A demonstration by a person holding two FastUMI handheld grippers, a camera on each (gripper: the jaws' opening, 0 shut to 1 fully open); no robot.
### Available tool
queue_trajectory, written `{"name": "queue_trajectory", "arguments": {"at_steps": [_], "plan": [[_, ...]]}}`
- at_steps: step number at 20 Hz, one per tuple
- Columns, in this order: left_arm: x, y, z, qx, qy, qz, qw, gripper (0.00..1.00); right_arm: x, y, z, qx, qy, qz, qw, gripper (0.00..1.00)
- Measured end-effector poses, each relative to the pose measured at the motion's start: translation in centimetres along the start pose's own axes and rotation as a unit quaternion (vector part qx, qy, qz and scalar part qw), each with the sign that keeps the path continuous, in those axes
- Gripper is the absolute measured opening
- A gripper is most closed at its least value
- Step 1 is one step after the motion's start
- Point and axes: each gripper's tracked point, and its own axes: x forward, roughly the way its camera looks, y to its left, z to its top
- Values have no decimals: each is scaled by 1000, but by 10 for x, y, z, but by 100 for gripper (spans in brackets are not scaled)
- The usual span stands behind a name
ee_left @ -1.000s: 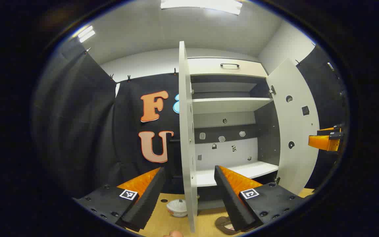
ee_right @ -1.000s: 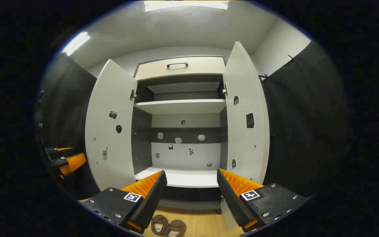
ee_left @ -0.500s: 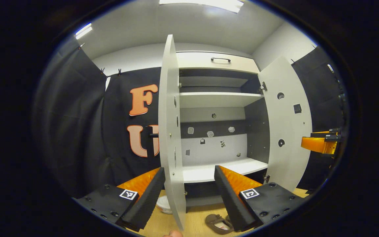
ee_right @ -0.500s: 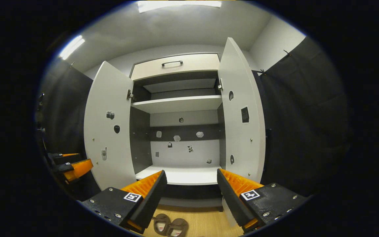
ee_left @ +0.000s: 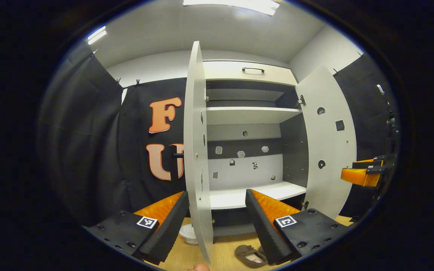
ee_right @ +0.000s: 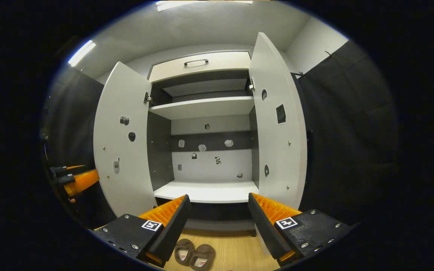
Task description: Grab one shoe with the right hand and put it into the shoe cabinet, grab the other shoe with the left hand and put it into the shoe cabinet; then close the right door with the right hand and the left door with the left hand.
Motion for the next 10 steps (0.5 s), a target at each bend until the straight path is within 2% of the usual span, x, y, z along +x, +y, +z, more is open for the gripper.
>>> {"name": "queue_trajectory", "arguments": {"at_steps": [5,10], "plan": [[0,3,-1,1,0,2,1000,98,24,14,-88,-10,84,17,996,94],[0,2,-1,3,0,1,1000,98,41,26,-199,-6,187,35,982,94]]}}
